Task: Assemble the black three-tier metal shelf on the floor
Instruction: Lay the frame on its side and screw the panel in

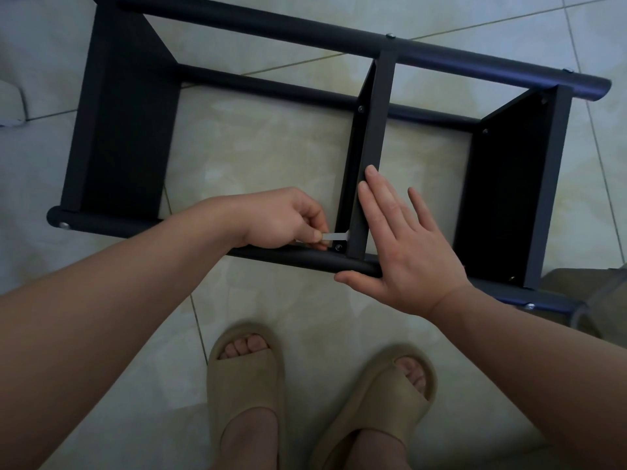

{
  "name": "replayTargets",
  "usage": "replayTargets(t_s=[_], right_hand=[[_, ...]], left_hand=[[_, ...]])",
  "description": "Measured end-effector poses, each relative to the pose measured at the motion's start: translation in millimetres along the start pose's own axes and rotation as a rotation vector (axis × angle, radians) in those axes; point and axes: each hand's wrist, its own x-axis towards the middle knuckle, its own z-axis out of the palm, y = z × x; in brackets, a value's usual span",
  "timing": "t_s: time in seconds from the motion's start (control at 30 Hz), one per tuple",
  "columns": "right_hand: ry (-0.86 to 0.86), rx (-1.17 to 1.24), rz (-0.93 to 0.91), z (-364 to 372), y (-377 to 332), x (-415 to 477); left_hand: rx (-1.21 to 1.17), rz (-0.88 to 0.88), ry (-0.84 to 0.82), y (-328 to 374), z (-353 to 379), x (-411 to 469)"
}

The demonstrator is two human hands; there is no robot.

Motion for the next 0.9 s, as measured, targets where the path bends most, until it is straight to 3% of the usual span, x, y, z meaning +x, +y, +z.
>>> replayTargets(t_s=[0.3,0.7,0.9], right_hand=[[-0.003,0.021,0.002,-1,-1,0],[-0.087,0.168,0.088,-12,8,-4],[-0.131,0.099,0.172,-10,18,-13]], left_hand=[[0.060,-0.032,-0.028,-1,-1,2],[0.080,-0.003,0.202,4,-6,12],[-0.079,0.027,0.229,15,-1,13]])
